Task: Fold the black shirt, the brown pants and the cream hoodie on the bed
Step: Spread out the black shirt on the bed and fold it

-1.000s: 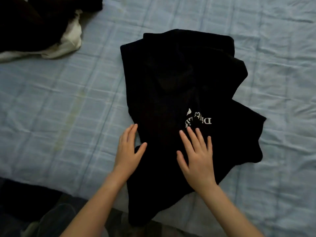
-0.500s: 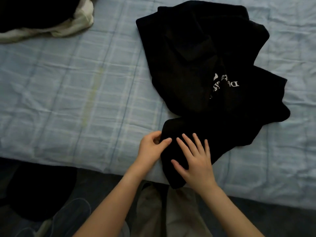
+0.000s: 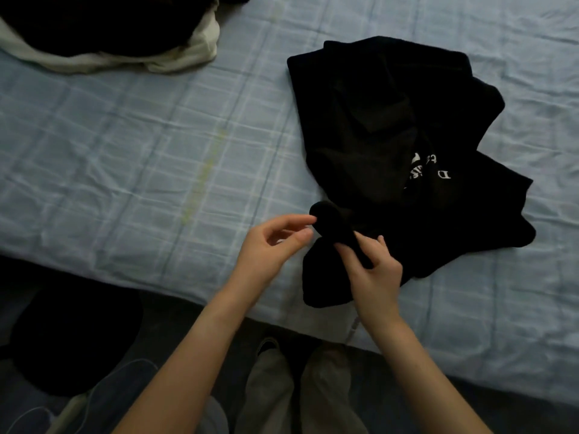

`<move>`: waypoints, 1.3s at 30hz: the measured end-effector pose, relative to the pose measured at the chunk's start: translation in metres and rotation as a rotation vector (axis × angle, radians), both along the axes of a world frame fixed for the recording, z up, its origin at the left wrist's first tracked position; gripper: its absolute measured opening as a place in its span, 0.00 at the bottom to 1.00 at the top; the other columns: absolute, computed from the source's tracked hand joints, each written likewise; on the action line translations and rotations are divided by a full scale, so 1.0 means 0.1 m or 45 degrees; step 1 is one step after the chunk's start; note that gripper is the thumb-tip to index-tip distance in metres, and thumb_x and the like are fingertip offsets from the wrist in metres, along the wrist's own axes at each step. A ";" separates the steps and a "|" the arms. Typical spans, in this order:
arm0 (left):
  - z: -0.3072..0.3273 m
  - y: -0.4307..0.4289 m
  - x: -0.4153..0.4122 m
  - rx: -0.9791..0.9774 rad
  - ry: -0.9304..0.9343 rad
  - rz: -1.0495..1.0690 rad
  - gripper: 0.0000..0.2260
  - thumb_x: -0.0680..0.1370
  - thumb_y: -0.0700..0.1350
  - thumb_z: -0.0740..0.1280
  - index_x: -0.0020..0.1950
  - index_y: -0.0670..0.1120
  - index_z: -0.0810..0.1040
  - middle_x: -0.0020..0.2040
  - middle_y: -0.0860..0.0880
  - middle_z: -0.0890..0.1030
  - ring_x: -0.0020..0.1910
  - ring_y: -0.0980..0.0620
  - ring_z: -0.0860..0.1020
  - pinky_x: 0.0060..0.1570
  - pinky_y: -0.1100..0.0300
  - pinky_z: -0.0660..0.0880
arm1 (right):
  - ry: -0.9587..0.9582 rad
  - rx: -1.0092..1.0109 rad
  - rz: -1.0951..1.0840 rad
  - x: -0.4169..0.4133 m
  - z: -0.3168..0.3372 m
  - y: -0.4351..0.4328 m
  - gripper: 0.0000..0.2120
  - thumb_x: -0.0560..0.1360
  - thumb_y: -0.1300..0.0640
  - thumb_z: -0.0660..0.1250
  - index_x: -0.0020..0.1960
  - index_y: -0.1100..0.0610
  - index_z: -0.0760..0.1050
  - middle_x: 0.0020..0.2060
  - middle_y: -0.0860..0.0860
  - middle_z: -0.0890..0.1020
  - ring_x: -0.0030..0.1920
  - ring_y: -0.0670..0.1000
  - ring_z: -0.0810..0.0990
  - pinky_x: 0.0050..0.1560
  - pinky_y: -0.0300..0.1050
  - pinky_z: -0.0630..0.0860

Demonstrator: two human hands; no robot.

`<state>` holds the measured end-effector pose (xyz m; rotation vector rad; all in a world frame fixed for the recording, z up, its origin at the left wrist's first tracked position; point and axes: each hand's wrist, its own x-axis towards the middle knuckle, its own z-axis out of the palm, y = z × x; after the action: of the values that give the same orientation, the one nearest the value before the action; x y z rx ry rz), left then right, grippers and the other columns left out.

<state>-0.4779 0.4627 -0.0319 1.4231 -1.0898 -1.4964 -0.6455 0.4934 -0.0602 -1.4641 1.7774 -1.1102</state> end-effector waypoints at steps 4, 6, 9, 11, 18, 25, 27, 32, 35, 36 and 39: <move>-0.27 0.05 0.00 0.109 0.026 0.111 0.11 0.77 0.39 0.68 0.59 0.49 0.80 0.55 0.46 0.82 0.56 0.51 0.80 0.61 0.53 0.76 | -0.424 0.019 -0.022 -0.37 0.24 -0.14 0.10 0.77 0.59 0.70 0.39 0.48 0.81 0.32 0.41 0.80 0.36 0.39 0.77 0.37 0.35 0.74; -0.38 0.05 -0.16 0.201 0.081 0.108 0.13 0.79 0.41 0.66 0.61 0.53 0.76 0.61 0.45 0.79 0.62 0.51 0.77 0.63 0.55 0.74 | -0.496 -0.007 0.003 -0.59 0.35 -0.19 0.09 0.77 0.55 0.69 0.38 0.48 0.81 0.31 0.43 0.80 0.35 0.40 0.78 0.35 0.33 0.73; -0.43 0.02 -0.54 0.315 0.232 0.058 0.16 0.81 0.43 0.62 0.68 0.56 0.68 0.68 0.45 0.74 0.65 0.53 0.74 0.63 0.59 0.71 | -0.502 -0.002 0.060 -0.79 0.43 -0.24 0.08 0.76 0.54 0.68 0.39 0.47 0.81 0.31 0.42 0.80 0.34 0.39 0.78 0.34 0.31 0.73; -0.42 -0.05 -0.85 0.264 0.263 0.007 0.20 0.82 0.41 0.60 0.73 0.52 0.64 0.70 0.44 0.72 0.68 0.53 0.71 0.67 0.56 0.68 | -0.492 0.001 0.103 -0.82 0.43 -0.27 0.08 0.76 0.56 0.68 0.41 0.47 0.82 0.33 0.43 0.82 0.35 0.39 0.79 0.35 0.31 0.73; -0.24 -0.22 -1.34 0.390 0.422 0.239 0.22 0.66 0.53 0.66 0.56 0.44 0.77 0.53 0.41 0.79 0.56 0.41 0.77 0.63 0.47 0.72 | -0.159 0.064 0.089 -0.95 0.32 -0.33 0.09 0.76 0.59 0.71 0.56 0.53 0.81 0.47 0.44 0.85 0.50 0.43 0.83 0.50 0.43 0.79; -0.37 -0.12 -1.20 0.458 0.498 0.348 0.12 0.81 0.38 0.58 0.50 0.37 0.82 0.39 0.42 0.83 0.39 0.50 0.82 0.39 0.62 0.79 | 0.306 -0.076 0.715 -0.98 0.36 -0.49 0.29 0.77 0.64 0.67 0.74 0.46 0.66 0.75 0.42 0.63 0.74 0.43 0.63 0.72 0.38 0.64; -0.39 -0.07 -1.15 0.328 0.267 0.310 0.09 0.80 0.37 0.63 0.53 0.36 0.81 0.43 0.40 0.83 0.41 0.51 0.82 0.41 0.62 0.78 | 0.265 -0.031 0.763 -1.00 0.38 -0.50 0.23 0.76 0.63 0.65 0.69 0.49 0.71 0.70 0.44 0.69 0.72 0.42 0.67 0.70 0.39 0.67; -0.35 -0.01 -0.89 0.172 0.123 0.369 0.07 0.78 0.38 0.67 0.48 0.46 0.84 0.43 0.47 0.86 0.44 0.53 0.83 0.42 0.62 0.78 | 0.027 0.054 0.594 -0.83 0.47 -0.48 0.13 0.74 0.51 0.71 0.56 0.55 0.77 0.55 0.45 0.79 0.61 0.45 0.77 0.61 0.42 0.74; -0.12 -0.03 -0.63 0.004 0.074 0.417 0.10 0.76 0.35 0.69 0.46 0.51 0.84 0.42 0.53 0.86 0.44 0.58 0.82 0.42 0.67 0.77 | 0.003 0.016 0.499 -0.59 0.56 -0.51 0.12 0.71 0.59 0.76 0.53 0.57 0.78 0.49 0.46 0.80 0.53 0.45 0.79 0.55 0.44 0.77; -0.01 -0.05 -0.53 -0.040 0.056 0.423 0.10 0.75 0.35 0.70 0.46 0.51 0.83 0.41 0.54 0.86 0.43 0.59 0.82 0.42 0.68 0.77 | -0.008 0.002 0.485 -0.53 0.62 -0.53 0.12 0.71 0.61 0.76 0.52 0.57 0.78 0.49 0.46 0.80 0.53 0.45 0.80 0.55 0.44 0.77; 0.39 -0.12 -0.18 -0.120 -0.001 0.440 0.07 0.69 0.39 0.74 0.43 0.50 0.83 0.38 0.55 0.85 0.40 0.61 0.82 0.41 0.69 0.77 | 0.039 -0.063 0.512 -0.40 0.85 -0.62 0.13 0.71 0.64 0.74 0.53 0.56 0.78 0.49 0.45 0.80 0.54 0.43 0.79 0.56 0.42 0.76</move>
<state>-0.4962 0.4509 0.0073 1.4600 -0.8505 -1.1833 -0.6851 0.4311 0.0243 -1.7772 1.3957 -0.9302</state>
